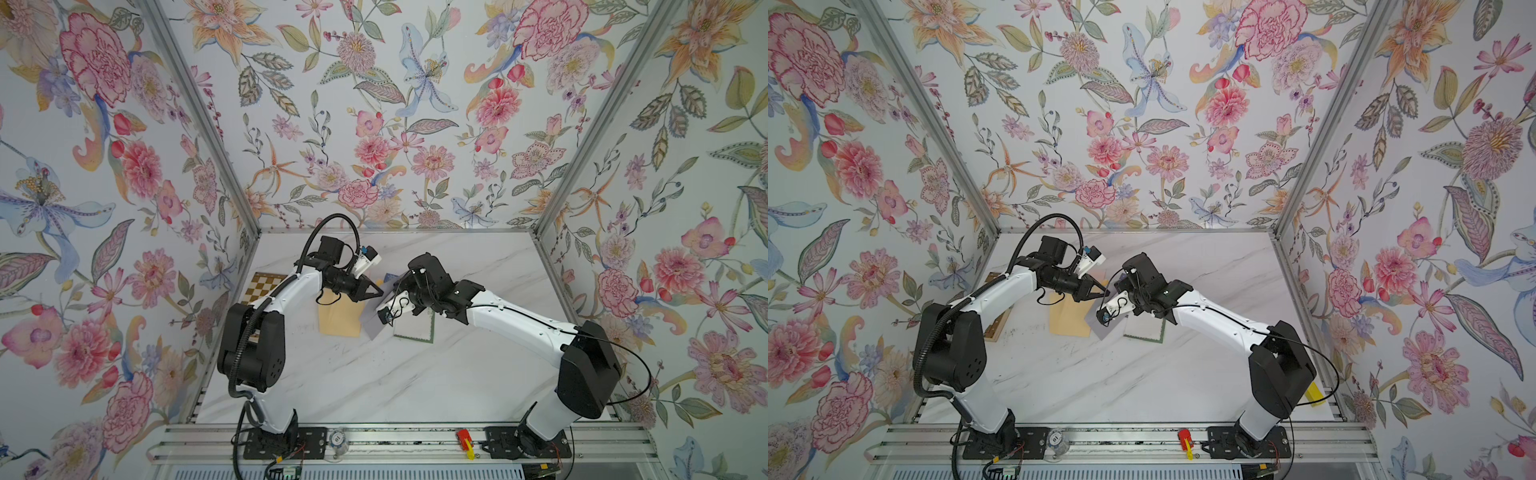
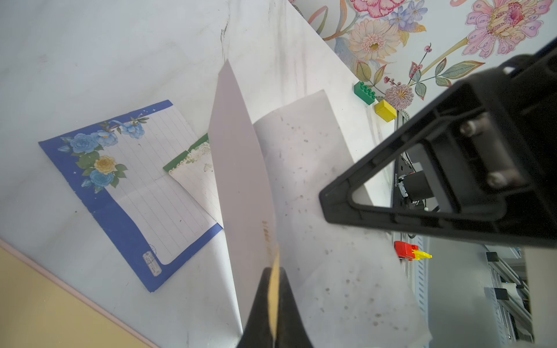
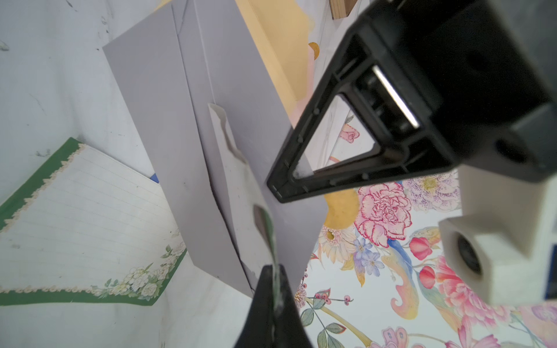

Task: Fold the letter paper in half and place it into the envelope
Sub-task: Place the letter paper in the envelope.

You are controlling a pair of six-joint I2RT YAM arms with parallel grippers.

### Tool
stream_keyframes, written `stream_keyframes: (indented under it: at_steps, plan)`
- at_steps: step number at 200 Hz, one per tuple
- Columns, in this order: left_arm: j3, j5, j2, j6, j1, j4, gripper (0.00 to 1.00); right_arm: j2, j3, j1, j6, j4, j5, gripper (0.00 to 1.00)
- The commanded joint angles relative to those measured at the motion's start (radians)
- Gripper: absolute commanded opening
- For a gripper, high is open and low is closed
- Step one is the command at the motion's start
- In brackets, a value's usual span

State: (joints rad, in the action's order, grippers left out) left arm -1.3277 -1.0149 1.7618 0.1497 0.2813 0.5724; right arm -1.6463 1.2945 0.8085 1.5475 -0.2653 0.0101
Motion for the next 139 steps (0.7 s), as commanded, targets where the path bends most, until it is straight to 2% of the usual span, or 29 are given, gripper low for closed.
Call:
stream_keyframes:
  at_steps: [1,74,139]
  plan:
    - [0.017,-0.026,-0.038,0.011,-0.005,0.012,0.00,-0.027,-0.003,-0.004,-0.030,0.009,-0.012,0.00]
    - [0.029,-0.024,-0.051,0.014,-0.006,0.016,0.00,-0.019,-0.027,-0.054,-0.039,0.011,0.026,0.00]
    - [0.032,-0.022,-0.059,0.007,0.002,0.013,0.00,-0.031,-0.050,-0.039,-0.074,0.008,0.003,0.00]
